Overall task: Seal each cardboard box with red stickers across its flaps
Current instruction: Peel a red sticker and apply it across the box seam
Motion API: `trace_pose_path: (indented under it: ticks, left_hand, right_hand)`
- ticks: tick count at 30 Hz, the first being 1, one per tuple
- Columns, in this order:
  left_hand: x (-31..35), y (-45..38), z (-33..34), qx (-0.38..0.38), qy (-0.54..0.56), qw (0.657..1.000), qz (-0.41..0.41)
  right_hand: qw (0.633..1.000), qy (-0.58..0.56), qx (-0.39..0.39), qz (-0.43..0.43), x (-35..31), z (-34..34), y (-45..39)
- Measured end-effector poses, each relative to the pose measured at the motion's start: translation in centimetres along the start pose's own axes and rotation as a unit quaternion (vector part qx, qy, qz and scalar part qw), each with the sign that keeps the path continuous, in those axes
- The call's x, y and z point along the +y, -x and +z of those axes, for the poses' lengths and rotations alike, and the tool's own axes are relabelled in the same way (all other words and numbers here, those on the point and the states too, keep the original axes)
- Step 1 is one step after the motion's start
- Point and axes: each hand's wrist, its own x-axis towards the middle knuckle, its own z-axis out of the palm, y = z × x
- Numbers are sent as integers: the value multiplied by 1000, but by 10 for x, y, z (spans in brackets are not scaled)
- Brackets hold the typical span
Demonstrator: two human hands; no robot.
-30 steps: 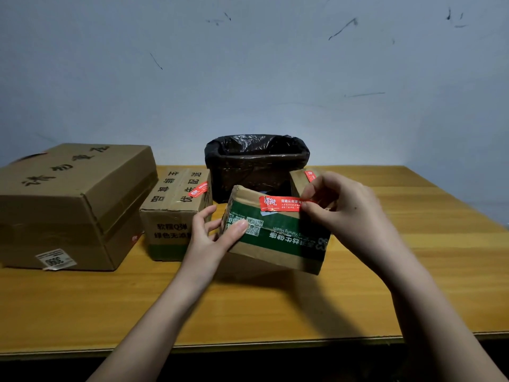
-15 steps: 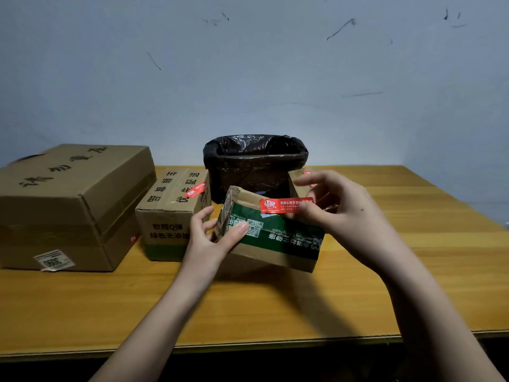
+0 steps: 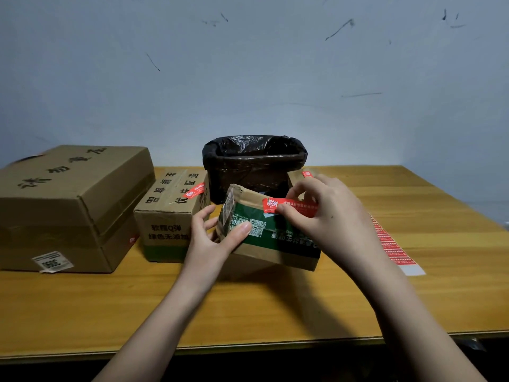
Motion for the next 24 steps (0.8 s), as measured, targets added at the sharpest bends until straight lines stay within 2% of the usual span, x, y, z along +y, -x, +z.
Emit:
trace_pose_path:
  ticks: [4, 9, 24]
  left_hand:
    - [1, 0, -1, 2, 2, 1000, -1]
    - [0, 0, 0, -1, -5, 1000, -3]
    - [0, -1, 0, 23, -27, 999, 9]
  right_hand:
    - [999, -24, 36, -11, 1, 2, 1]
    - [995, -92, 23, -11, -2, 7, -3]
    - [988, -149, -5, 28, -7, 3, -6]
